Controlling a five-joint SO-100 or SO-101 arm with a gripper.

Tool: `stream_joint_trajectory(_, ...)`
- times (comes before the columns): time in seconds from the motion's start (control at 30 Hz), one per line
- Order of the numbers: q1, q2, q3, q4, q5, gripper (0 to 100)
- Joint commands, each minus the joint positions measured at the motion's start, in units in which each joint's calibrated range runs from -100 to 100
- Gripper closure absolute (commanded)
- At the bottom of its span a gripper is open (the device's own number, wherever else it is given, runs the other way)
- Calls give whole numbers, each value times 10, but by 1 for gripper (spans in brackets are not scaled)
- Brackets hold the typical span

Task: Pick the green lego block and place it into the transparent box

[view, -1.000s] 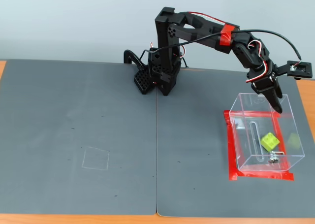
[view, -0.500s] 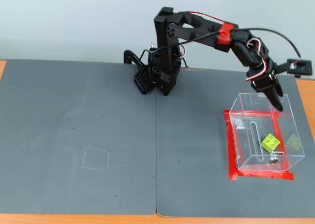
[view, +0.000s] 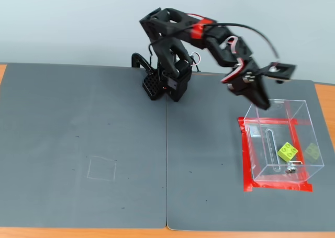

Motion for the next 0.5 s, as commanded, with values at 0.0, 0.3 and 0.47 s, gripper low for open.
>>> stream_joint_trajectory(0.0, 61, -78, 34, -2, 2, 98)
stream_joint_trajectory(0.3, 212, -171, 138, -8, -1, 98)
stream_joint_trajectory(0.47, 279, -220, 204, -9, -2, 98)
